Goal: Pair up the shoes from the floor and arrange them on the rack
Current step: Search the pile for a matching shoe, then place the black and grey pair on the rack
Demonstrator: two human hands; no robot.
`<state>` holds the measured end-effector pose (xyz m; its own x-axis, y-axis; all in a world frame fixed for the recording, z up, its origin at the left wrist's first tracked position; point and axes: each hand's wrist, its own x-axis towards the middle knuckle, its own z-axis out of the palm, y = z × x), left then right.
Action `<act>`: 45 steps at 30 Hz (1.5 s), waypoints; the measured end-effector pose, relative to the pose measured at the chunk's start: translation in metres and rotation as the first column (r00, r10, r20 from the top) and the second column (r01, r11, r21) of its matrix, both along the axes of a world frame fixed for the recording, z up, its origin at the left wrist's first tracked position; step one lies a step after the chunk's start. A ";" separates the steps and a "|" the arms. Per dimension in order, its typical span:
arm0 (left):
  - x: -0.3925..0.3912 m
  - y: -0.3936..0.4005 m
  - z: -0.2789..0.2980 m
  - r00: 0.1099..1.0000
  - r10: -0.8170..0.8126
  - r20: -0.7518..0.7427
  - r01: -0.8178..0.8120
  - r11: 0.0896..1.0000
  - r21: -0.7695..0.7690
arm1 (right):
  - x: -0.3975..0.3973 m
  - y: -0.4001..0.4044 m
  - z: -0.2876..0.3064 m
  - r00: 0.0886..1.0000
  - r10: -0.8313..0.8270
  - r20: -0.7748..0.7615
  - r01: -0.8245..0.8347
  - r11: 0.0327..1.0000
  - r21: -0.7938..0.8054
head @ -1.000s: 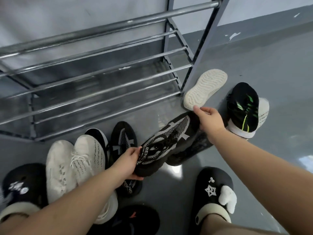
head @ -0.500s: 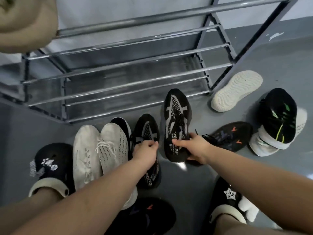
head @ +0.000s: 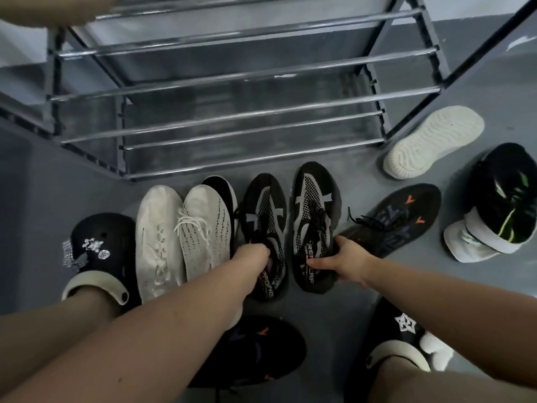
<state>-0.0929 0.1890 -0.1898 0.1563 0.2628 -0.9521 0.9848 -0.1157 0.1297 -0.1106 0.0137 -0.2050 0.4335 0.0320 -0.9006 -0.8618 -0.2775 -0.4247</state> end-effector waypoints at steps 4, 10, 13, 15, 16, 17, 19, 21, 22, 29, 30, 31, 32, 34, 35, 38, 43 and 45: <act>-0.018 0.014 -0.008 0.999 -0.008 0.031 0.014 0.985 -0.172 | 0.000 -0.005 -0.004 0.994 0.098 0.056 -0.095 0.994 -0.051; -0.023 0.017 -0.012 0.995 0.042 0.086 -0.015 0.957 -0.288 | 0.000 -0.015 -0.008 0.983 0.164 0.078 -0.160 0.985 -0.061; -0.025 0.015 -0.016 0.987 0.008 0.158 0.034 0.965 -0.261 | -0.004 -0.019 -0.010 0.993 0.085 0.079 -0.084 0.996 -0.020; -0.025 0.017 -0.016 0.980 0.021 0.198 0.027 0.971 -0.236 | -0.006 -0.021 -0.008 0.999 0.011 0.035 -0.013 0.999 0.045; -0.024 0.018 -0.015 0.979 0.041 0.199 0.013 0.965 -0.262 | -0.006 -0.023 -0.005 1.000 -0.029 -0.001 0.029 0.996 0.085; -0.022 0.018 -0.011 0.981 0.043 0.190 0.017 0.952 -0.304 | -0.006 -0.026 -0.002 0.997 -0.069 -0.030 0.072 0.990 0.119; -0.018 0.018 -0.003 0.984 0.044 0.175 0.030 0.916 -0.399 | -0.006 -0.033 0.005 0.991 -0.120 -0.055 0.127 0.980 0.151; -0.014 0.016 0.006 0.983 0.026 0.180 0.061 0.885 -0.462 | -0.008 -0.040 0.016 0.986 -0.154 -0.064 0.162 0.973 0.165; -0.012 0.016 0.012 0.982 -0.001 0.190 0.095 0.870 -0.484 | -0.010 -0.043 0.023 0.985 -0.156 -0.068 0.166 0.971 0.172; -0.010 0.006 0.058 0.964 -0.090 0.249 0.234 0.729 -0.643 | -0.026 -0.076 0.083 0.986 -0.158 -0.059 0.167 0.960 0.224; -0.011 0.003 0.065 0.959 -0.094 0.267 0.253 0.711 -0.656 | -0.028 -0.082 0.094 0.986 -0.156 -0.051 0.163 0.960 0.228; -0.011 -0.001 0.073 0.953 -0.093 0.287 0.269 0.694 -0.668 | -0.029 -0.087 0.106 0.988 -0.153 -0.039 0.158 0.960 0.231; -0.011 -0.004 0.080 0.948 -0.089 0.306 0.284 0.675 -0.681 | -0.030 -0.092 0.117 0.989 -0.149 -0.021 0.150 0.962 0.226; -0.011 -0.009 0.098 0.935 -0.082 0.346 0.315 0.640 -0.701 | -0.030 -0.099 0.139 0.990 -0.136 0.024 0.128 0.972 0.195; -0.010 -0.011 0.106 0.927 -0.079 0.367 0.332 0.629 -0.703 | -0.030 -0.101 0.151 0.990 -0.134 0.044 0.124 0.976 0.180; -0.007 -0.015 0.134 0.906 -0.053 0.419 0.360 0.618 -0.699 | -0.029 -0.101 0.187 0.986 -0.135 0.100 0.117 0.978 0.174; 0.011 -0.012 0.187 0.865 -0.033 0.500 0.406 0.631 -0.661 | -0.028 -0.097 0.245 0.973 -0.116 0.201 0.078 0.979 0.186; 0.017 -0.010 0.209 0.840 -0.044 0.541 0.447 0.623 -0.642 | -0.029 -0.094 0.265 0.962 -0.124 0.242 0.081 0.980 0.180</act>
